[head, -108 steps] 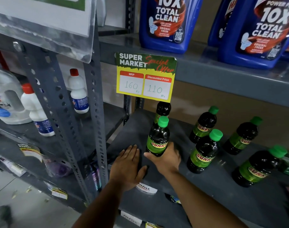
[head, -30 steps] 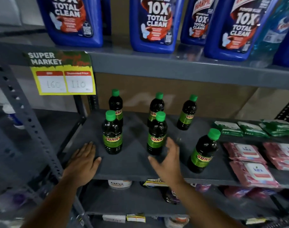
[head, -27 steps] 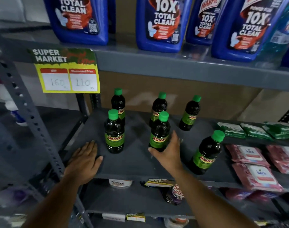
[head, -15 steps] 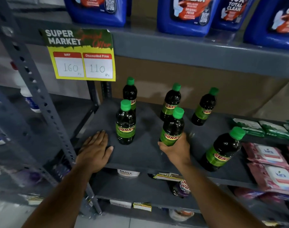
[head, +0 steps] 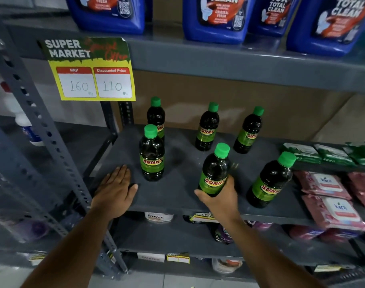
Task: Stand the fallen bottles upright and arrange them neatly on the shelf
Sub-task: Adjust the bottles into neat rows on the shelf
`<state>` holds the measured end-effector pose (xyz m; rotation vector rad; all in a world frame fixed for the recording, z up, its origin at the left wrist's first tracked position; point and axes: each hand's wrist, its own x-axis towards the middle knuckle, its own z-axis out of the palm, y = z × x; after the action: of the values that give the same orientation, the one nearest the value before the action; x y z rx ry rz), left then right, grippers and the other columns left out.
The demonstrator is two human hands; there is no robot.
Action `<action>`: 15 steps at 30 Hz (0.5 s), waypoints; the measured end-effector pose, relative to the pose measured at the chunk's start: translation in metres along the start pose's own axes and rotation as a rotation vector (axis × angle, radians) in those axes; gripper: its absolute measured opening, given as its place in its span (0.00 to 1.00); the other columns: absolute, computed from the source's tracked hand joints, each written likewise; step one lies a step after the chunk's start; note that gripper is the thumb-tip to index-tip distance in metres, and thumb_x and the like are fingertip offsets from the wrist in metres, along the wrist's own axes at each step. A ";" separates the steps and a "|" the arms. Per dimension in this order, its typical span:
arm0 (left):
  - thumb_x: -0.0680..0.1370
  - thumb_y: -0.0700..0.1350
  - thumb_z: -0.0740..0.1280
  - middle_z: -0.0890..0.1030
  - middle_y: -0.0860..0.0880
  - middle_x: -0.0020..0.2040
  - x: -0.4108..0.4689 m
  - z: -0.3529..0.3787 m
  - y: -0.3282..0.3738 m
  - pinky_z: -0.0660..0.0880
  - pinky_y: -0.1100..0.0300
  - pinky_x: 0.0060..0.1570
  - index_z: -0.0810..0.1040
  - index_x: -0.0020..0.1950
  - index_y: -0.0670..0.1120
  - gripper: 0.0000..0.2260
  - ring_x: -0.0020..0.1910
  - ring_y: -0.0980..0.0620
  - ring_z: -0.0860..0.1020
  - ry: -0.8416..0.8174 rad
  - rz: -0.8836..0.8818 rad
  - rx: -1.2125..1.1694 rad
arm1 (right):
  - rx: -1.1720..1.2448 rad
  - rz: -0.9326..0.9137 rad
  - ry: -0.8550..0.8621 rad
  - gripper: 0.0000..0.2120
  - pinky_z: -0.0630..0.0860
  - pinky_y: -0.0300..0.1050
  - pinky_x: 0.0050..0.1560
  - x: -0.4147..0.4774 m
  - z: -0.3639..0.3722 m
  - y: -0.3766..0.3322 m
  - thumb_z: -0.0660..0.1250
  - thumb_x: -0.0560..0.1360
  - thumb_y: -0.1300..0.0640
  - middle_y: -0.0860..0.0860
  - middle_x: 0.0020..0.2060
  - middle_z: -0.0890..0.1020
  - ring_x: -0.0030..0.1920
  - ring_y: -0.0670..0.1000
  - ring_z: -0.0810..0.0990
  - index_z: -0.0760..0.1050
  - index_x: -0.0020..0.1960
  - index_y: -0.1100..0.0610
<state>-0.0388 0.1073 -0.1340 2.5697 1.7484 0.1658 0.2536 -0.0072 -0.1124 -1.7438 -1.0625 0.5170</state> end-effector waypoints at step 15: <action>0.70 0.64 0.30 0.47 0.47 0.78 0.000 -0.002 0.000 0.43 0.54 0.73 0.46 0.76 0.44 0.40 0.75 0.52 0.44 -0.036 0.000 -0.033 | -0.105 -0.338 -0.303 0.42 0.60 0.39 0.68 -0.018 0.091 -0.070 0.75 0.68 0.50 0.48 0.68 0.63 0.70 0.47 0.62 0.56 0.74 0.54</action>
<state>-0.0387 0.1074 -0.1321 2.5334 1.7183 0.1460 0.1476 0.0343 -0.0894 -1.5594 -1.5896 0.5278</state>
